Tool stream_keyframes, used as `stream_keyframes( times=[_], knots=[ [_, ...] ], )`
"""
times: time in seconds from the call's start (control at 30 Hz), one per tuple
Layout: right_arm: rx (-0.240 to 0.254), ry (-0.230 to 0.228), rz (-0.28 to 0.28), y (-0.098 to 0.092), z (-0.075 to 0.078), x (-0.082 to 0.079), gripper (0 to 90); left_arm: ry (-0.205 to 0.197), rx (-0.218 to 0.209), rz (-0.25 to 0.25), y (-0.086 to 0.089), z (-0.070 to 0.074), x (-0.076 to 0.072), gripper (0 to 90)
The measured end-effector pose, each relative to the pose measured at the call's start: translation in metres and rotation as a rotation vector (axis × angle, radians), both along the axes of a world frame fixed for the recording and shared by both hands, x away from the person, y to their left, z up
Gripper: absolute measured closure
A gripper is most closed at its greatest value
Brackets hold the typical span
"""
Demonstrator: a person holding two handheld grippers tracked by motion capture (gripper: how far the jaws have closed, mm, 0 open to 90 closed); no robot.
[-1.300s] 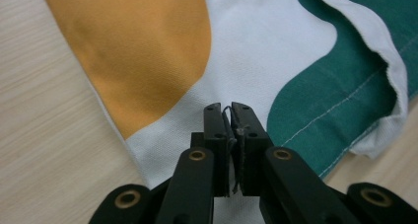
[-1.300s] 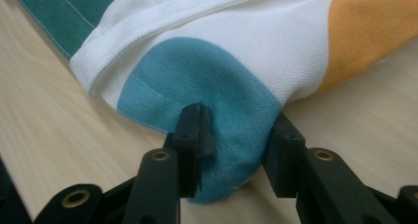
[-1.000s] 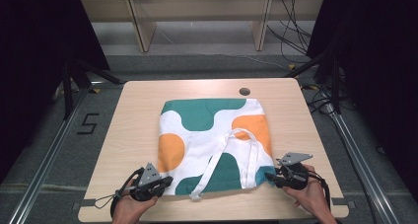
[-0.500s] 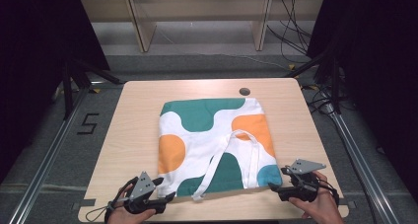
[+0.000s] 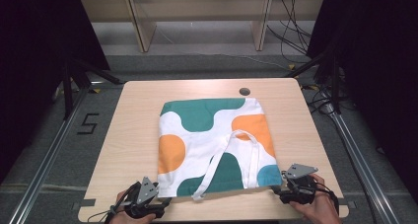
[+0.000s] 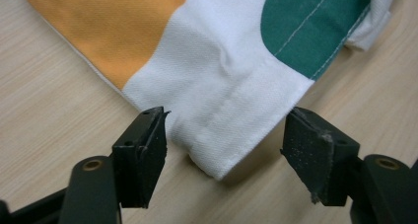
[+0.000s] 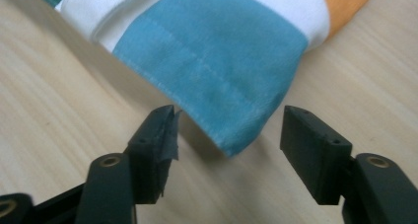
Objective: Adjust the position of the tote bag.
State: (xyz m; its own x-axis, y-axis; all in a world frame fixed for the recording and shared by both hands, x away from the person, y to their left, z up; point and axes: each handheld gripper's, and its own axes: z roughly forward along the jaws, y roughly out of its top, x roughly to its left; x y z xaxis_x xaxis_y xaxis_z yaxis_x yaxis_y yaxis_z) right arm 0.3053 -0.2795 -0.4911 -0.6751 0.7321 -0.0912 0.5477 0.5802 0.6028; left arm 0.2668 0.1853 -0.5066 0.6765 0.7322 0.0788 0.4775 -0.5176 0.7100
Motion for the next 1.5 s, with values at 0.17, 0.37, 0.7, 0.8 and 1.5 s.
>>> stream_keyframes(
  times=[0.17,0.37,0.7,0.8,1.5],
  knots=[
    [0.017,-0.033,-0.017,0.004,0.004,0.002,43.4,-0.01,-0.016,0.001,-0.001,0.0,0.001,34.2],
    [-0.036,-0.058,0.058,0.014,0.001,-0.002,30.5,-0.026,-0.008,0.001,0.0,0.006,0.0,37.0],
    [-0.09,-0.085,0.045,0.023,-0.003,0.001,30.1,-0.091,-0.04,0.013,-0.006,0.012,0.0,53.3],
    [-0.03,-0.105,0.044,0.021,0.003,0.001,35.8,-0.114,-0.045,0.005,-0.005,0.014,0.001,59.3],
    [0.12,-0.269,0.077,0.025,0.027,0.02,87.4,-0.083,0.034,0.054,-0.016,-0.001,0.007,41.3]
  ],
)
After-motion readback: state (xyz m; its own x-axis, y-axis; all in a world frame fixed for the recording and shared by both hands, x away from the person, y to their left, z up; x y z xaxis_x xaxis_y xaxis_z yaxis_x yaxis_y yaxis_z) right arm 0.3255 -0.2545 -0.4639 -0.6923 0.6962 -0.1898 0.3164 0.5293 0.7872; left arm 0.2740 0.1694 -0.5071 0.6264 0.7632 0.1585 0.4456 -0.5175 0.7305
